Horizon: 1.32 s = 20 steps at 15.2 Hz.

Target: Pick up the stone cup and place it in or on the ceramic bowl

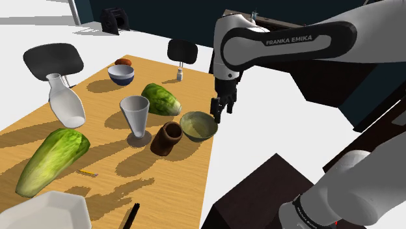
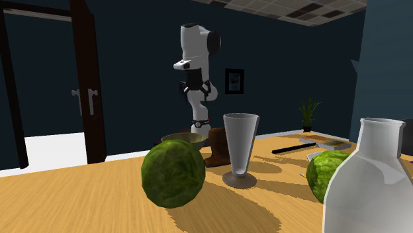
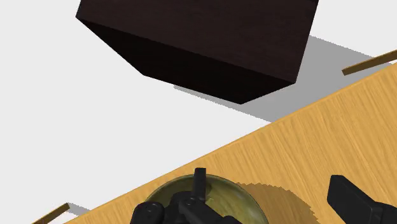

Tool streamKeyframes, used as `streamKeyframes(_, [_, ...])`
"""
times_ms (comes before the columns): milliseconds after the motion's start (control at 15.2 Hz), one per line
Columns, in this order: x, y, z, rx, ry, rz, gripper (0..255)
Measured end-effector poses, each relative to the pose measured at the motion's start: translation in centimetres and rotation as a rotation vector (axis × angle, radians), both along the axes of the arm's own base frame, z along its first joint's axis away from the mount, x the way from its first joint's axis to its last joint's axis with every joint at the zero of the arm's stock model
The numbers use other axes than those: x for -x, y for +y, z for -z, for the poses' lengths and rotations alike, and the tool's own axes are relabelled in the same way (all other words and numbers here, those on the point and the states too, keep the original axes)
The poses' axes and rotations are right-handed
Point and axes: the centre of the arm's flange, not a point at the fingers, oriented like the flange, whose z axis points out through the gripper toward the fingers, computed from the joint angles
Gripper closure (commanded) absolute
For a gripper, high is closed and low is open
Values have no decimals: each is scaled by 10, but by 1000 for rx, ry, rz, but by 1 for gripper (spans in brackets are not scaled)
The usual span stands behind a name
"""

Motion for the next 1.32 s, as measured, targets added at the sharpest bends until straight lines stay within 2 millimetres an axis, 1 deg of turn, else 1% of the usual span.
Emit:
streamKeyframes(132, [-22,15,13,-4,0,-17,0])
streamKeyframes(330, [-49,36,25,-10,0,-42,0])
streamKeyframes(462, [-68,51,29,-14,0,-59,0])
streamKeyframes(528, [-77,58,36,-16,0,-67,0])
streamKeyframes(726, [-108,85,50,-22,0,-93,0])
streamKeyframes(792, [-116,92,53,-25,0,-101,0])
streamKeyframes(924, [-130,112,61,-28,0,-117,0])
streamKeyframes(1056, [-137,117,72,-30,0,-123,0])
streamKeyframes(1320, [-133,117,92,-30,0,-124,0])
